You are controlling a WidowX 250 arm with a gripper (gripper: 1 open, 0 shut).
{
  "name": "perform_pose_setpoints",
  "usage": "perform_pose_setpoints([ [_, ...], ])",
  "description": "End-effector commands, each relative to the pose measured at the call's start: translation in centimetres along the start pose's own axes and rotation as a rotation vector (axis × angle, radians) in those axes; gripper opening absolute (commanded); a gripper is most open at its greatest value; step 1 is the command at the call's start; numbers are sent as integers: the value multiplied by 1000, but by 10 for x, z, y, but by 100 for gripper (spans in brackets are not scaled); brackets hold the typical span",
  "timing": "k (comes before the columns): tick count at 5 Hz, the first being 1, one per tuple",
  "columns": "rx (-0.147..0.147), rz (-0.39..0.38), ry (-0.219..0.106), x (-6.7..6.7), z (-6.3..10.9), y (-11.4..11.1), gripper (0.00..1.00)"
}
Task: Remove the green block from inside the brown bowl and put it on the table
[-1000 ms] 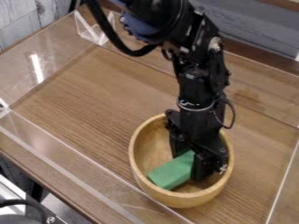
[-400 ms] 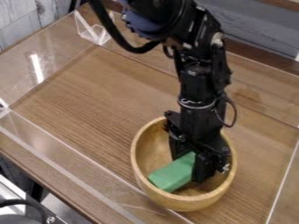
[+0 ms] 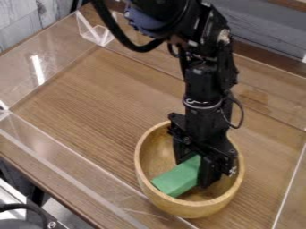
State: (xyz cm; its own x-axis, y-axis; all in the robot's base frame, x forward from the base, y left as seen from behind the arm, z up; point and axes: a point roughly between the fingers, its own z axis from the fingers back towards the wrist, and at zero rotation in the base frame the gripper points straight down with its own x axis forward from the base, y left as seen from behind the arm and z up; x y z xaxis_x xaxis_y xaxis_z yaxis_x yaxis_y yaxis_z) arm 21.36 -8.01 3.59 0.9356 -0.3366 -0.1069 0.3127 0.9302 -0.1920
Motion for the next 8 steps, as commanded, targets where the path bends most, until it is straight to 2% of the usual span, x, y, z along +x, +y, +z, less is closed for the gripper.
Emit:
perform_pose_setpoints([
  [1, -3, 3, -51, 5, 19, -6, 0],
  [3, -12, 18, -39, 3, 28, -7, 0],
  [6, -18, 55, -55, -1, 58, -7, 0],
  [7, -14, 85, -70, -1, 76, -8, 0],
  [8, 7, 159, -107, 0, 115, 1, 0],
])
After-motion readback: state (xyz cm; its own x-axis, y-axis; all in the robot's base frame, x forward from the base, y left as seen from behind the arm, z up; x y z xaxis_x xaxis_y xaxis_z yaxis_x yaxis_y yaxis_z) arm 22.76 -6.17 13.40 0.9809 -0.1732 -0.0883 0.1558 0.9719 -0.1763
